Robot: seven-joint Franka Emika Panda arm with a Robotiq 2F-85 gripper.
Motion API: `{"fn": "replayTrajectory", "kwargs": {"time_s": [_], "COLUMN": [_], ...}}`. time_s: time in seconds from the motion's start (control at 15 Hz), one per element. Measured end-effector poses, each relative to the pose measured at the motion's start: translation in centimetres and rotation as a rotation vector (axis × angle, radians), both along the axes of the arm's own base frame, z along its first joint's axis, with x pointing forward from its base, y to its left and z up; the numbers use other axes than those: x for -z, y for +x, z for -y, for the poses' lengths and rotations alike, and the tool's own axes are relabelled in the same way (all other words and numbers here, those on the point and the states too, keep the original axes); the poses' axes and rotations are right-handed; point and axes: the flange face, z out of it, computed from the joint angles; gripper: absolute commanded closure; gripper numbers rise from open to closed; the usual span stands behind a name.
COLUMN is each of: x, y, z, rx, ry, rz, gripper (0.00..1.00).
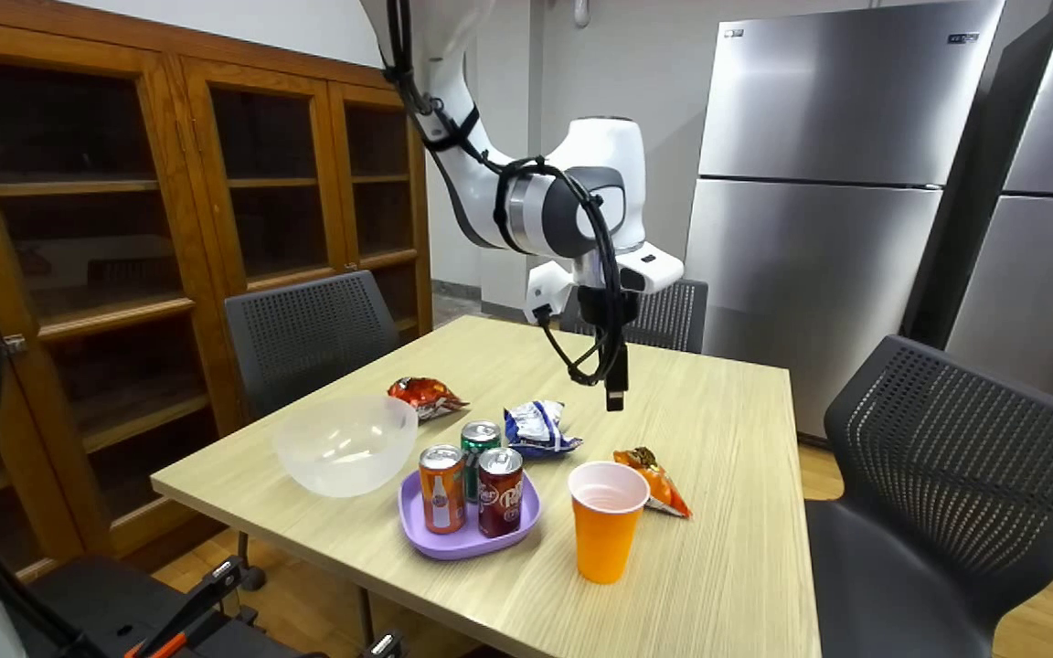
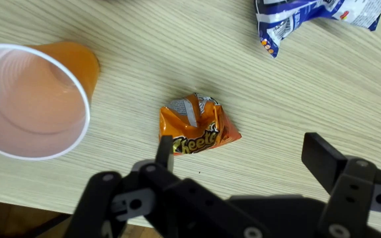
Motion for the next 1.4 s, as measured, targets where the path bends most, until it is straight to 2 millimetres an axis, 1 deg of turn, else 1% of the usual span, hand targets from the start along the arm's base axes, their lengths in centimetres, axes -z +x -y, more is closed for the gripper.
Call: {"fn": "replayTrajectory", "kwargs": {"time_s": [0.33,0.67,1.0,1.4], "x": [3.2,6.1,8.3,10.1], "y": [1.8,3.0,3.7,4.5], "z": [2.0,3.5,4.1,4.1], "rx": [0.078,0.163,0.214,0.240], "ry": [-0.014,-0.038,-0.049,-0.057], "rz": [-0.007,-0.015,-0.027,-0.035], "gripper": [0.00,0.00,0.00,0.00]}}
